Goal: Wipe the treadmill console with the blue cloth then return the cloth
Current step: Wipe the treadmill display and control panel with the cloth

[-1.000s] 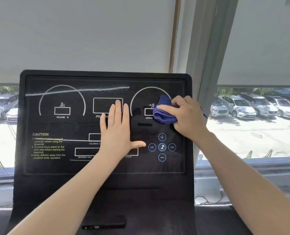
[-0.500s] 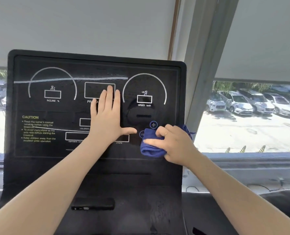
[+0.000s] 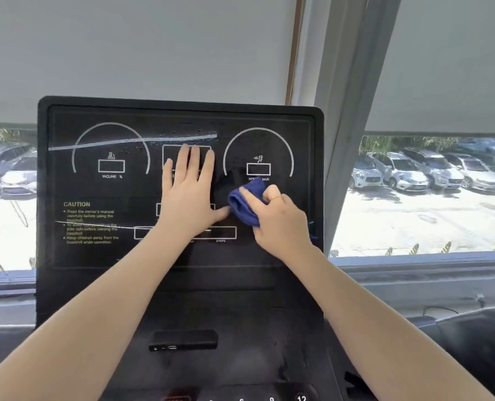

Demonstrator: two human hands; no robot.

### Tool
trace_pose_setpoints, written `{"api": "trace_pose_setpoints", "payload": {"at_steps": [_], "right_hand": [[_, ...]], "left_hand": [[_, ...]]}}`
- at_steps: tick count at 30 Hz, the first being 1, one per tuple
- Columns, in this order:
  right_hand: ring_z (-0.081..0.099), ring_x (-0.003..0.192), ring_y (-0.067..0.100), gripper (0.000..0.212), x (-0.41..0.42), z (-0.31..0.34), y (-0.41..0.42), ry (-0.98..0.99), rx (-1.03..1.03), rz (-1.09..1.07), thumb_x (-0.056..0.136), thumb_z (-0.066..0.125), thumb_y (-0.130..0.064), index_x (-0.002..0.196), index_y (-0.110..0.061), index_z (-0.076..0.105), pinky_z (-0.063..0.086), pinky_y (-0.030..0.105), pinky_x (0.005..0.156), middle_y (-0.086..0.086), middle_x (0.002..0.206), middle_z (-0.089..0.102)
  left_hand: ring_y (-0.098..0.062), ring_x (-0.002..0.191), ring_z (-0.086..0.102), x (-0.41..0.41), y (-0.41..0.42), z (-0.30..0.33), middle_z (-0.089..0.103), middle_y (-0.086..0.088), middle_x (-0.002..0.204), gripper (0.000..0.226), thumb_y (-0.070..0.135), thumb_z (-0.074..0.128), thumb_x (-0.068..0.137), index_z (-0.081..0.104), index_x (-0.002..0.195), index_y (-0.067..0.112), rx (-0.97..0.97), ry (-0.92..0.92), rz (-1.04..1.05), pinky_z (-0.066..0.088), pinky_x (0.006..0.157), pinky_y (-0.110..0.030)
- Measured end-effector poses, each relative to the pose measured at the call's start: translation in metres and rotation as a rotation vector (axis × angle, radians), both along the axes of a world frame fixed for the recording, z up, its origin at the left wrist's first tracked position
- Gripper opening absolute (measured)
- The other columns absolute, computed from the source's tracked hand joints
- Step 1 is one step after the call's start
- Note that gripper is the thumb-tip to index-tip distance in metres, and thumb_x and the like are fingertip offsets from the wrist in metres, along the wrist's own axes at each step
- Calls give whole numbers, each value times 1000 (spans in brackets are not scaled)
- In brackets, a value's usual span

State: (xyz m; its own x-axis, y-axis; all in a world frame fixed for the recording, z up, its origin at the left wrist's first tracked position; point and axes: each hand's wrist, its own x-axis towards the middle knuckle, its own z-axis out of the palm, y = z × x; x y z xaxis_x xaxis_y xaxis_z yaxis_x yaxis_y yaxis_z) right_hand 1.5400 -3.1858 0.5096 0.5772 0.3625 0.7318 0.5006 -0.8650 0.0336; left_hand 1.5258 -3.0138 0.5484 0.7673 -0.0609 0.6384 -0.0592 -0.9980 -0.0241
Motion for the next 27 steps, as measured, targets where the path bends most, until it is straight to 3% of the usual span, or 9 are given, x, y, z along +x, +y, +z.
{"api": "trace_pose_setpoints", "payload": {"at_steps": [2,5,8,10,14,19,23,25,27], "right_hand": [[56,70,26,68,6,10,-8,2,26,-55,58,78,-14,122,-28,61,35,23,46,7,92,56],[49,89,29,63,19,26,-13,97,266,-254,80,62,-14,138,-33,43,40,32,60,10,112,48],[47,96,30,63,15,29,12,112,423,-365,85,56,-14,142,-31,37,38,33,65,11,118,43],[48,96,30,63,8,27,43,121,386,-249,84,58,-13,142,-28,38,40,34,65,12,117,45],[50,95,30,62,3,23,71,102,113,-47,80,61,-11,137,-30,45,36,30,61,12,111,49],[50,99,31,61,30,66,33,157,409,-253,85,53,-11,139,-35,39,42,34,68,10,115,44],[47,107,30,66,36,76,54,150,533,-400,87,53,-15,145,-31,27,45,38,77,12,125,40],[47,106,32,68,34,74,77,73,422,-319,83,56,-12,145,-23,30,45,42,78,15,128,43],[53,91,36,61,29,69,102,6,238,-143,74,61,-3,132,-14,48,45,41,69,18,116,54]], "left_hand": [[-28,143,2,-2,11,2,13,-13,154,99,51,68,71,16,146,12,-9,-15,-17,0,114,-44],[-27,143,6,-10,29,-1,15,-10,155,92,51,65,74,21,145,13,-51,-61,-61,2,114,-41],[-28,143,8,-16,48,-5,15,-11,154,82,47,60,80,23,144,11,-82,-66,-59,6,114,-42],[-28,143,7,-18,59,-7,14,-12,154,80,45,59,81,24,144,10,-112,-50,-44,8,114,-41],[-30,142,7,-19,73,-7,10,-14,155,80,42,60,82,22,144,10,-151,-20,-62,11,113,-41],[-26,141,12,-15,81,-7,6,-11,155,90,61,54,77,18,146,15,-60,5,17,2,113,-46],[-28,126,44,-11,85,-7,29,-15,148,95,69,52,69,33,139,8,-27,-75,72,10,110,-51],[-27,121,50,-9,88,-4,35,-16,144,91,66,51,70,38,136,4,-42,-94,38,9,108,-47],[-27,115,55,-7,92,-3,42,-16,140,86,64,53,71,45,130,2,-15,-81,29,11,104,-44]]}}
